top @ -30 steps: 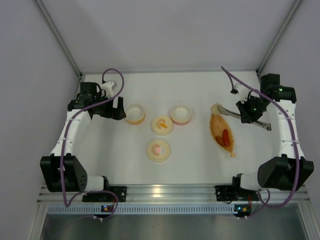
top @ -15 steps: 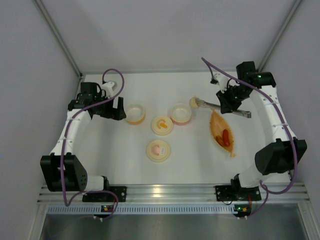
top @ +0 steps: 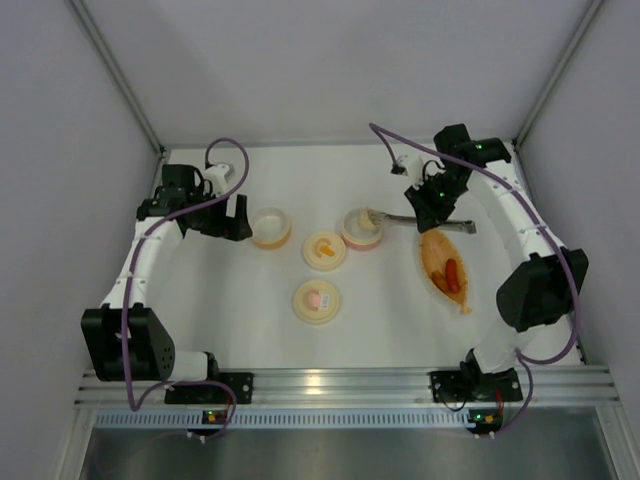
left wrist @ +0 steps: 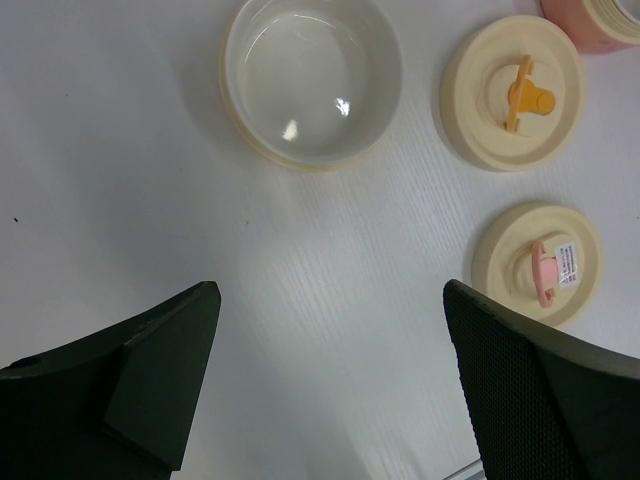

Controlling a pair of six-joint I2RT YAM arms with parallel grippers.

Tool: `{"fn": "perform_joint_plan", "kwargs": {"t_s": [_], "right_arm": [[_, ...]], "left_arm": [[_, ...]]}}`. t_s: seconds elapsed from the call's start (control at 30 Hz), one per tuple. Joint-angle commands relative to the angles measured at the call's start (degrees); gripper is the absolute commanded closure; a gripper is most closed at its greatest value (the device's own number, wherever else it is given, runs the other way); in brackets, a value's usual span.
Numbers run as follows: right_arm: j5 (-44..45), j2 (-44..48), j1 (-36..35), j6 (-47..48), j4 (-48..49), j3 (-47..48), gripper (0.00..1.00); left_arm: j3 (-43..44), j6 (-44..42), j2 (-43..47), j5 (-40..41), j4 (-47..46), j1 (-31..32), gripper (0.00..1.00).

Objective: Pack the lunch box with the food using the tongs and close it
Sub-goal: Place the fake food in the packing box.

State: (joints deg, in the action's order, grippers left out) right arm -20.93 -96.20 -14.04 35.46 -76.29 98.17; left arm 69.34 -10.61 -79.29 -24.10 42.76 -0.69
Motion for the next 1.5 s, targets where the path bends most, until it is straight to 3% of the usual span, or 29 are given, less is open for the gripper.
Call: {"fn": "perform_joint_plan", "kwargs": {"t_s": [0.0,0.57,1.47], "right_arm": [[0.54,-1.97,-1.34,-1.27,-1.4,3.95,1.0],[0.27,-12.16,-2.74,-1.54,-6.67,12.92,1.0],[1.42,-11.29,-2.74,1.27,-9.58,8.97,1.0]], "left_arm": [[0.71,-0.29,-0.52,-0.25,-0.22,-0.01,0.02],[0.27,-0.55,-2.45,-0.07,-0.49,-0.01,0.02],[-0.52,-0.37,-3.42,-0.95,-1.37,0.07,0.02]]}}
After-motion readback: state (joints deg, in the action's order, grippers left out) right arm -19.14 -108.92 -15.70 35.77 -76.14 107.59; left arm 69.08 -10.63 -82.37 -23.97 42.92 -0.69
